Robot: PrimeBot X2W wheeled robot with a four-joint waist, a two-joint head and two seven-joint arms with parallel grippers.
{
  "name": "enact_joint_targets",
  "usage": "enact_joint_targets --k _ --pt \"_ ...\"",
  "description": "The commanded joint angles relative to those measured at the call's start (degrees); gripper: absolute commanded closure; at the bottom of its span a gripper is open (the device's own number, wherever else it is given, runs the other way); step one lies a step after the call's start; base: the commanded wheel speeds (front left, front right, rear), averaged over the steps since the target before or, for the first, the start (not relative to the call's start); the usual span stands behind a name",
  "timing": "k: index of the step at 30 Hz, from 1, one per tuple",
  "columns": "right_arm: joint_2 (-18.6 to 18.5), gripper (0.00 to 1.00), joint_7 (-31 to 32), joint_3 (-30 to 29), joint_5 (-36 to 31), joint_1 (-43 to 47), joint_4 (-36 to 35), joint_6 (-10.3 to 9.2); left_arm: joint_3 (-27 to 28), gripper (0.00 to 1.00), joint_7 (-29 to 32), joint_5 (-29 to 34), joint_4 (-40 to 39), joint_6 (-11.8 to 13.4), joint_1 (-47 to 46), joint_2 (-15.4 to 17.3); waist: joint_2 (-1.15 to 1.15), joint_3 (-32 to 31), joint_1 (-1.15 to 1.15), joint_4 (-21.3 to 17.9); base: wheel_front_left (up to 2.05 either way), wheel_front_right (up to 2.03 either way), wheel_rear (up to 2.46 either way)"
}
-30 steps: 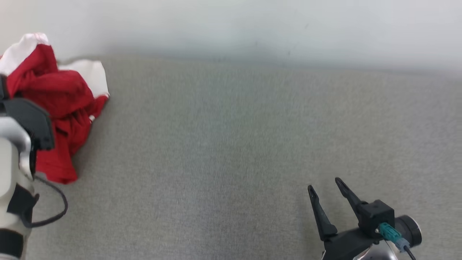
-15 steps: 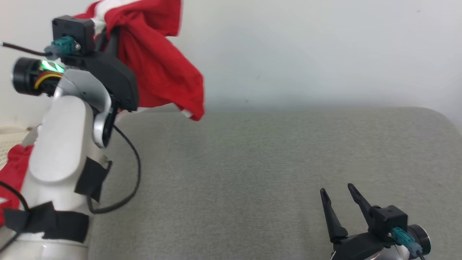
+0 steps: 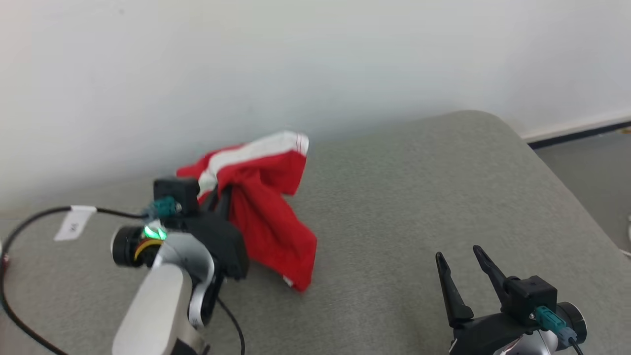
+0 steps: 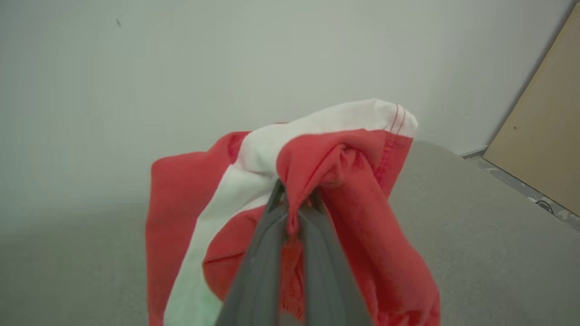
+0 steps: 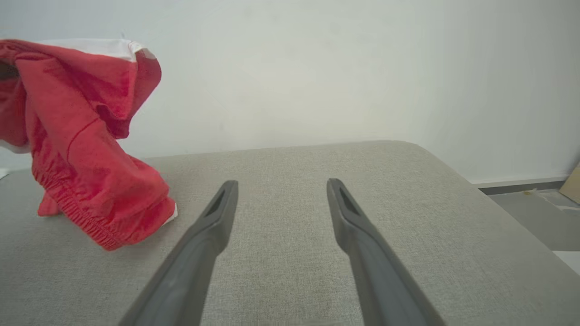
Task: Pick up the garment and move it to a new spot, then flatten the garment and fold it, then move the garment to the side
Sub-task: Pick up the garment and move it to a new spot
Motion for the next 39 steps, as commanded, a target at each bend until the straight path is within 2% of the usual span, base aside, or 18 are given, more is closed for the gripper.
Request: enact_joint_targets --k 1,2,3,4,9,13,18,24,29,34,39 --pt "0.04 0.00 -0.53 0.16 0.65 -0.65 0.06 -0.12 -0.29 1.00 0.15 0.20 0.30 0.42 1.38 0.00 0.00 1.55 0.00 -3.97 0.00 0.00 0.00" --pt "0.04 0.00 -0.59 0.23 0.64 -0.66 0.18 -0.12 -0.81 1.00 0.25 0.52 0.88 0.41 2.44 0.01 0.00 1.64 0.00 -4.20 0.00 0.00 0.00" --pt "0.04 0.00 -0.67 0.35 0.69 -0.65 0.35 -0.12 -1.11 0.71 -0.14 0.57 1.30 0.45 3.59 0.02 0.00 1.62 0.00 -4.42 0.00 0.00 0.00" --pt "0.04 0.00 -0.84 0.40 0.74 -0.56 0.57 -0.12 -1.33 0.00 -0.09 0.40 1.84 0.37 4.76 -0.01 0.00 1.50 0.00 -4.57 0.00 0.00 0.00" --pt "0.04 0.00 -1.33 0.29 1.34 0.25 1.49 -0.12 -1.10 0.00 -2.81 -1.21 2.47 0.19 9.96 -0.12 0.00 0.13 0.00 -3.94 0.00 0.00 0.00" --pt "0.04 0.00 -1.48 -0.22 0.87 1.17 1.75 -0.12 -1.22 0.00 -5.49 -2.07 0.83 -0.55 13.98 0.02 0.00 -1.59 0.00 -1.59 0.00 0.00 0.00" --pt "0.02 0.00 -1.58 -0.80 0.98 2.33 1.80 -0.12 0.06 0.00 -10.67 -2.67 -4.37 0.40 19.17 0.85 0.00 -3.46 0.00 1.80 0.00 0.00 0.00" --pt "0.01 0.00 -2.00 -1.49 3.14 3.95 2.07 -0.12 1.37 0.00 -20.95 -1.52 -13.99 1.86 27.53 0.89 0.00 -4.89 0.00 6.00 0.00 0.00 0.00" --pt "0.00 0.00 -3.02 -1.68 4.04 5.00 2.66 -0.12 3.28 0.00 -23.08 -2.19 -18.89 1.91 34.52 0.90 0.00 -5.69 0.00 8.59 0.00 0.00 0.00" --pt "0.01 0.00 -5.07 -2.50 2.98 5.53 4.08 -0.12 7.09 0.00 -23.44 -2.85 -20.69 3.36 38.56 0.29 0.00 -5.83 0.00 10.45 0.00 0.00 0.00" --pt "0.01 0.00 -9.26 -3.10 1.86 5.79 6.94 -0.12 8.66 0.00 -23.37 -0.23 -19.73 2.25 40.64 1.76 0.00 -5.84 0.00 11.81 0.00 0.00 0.00"
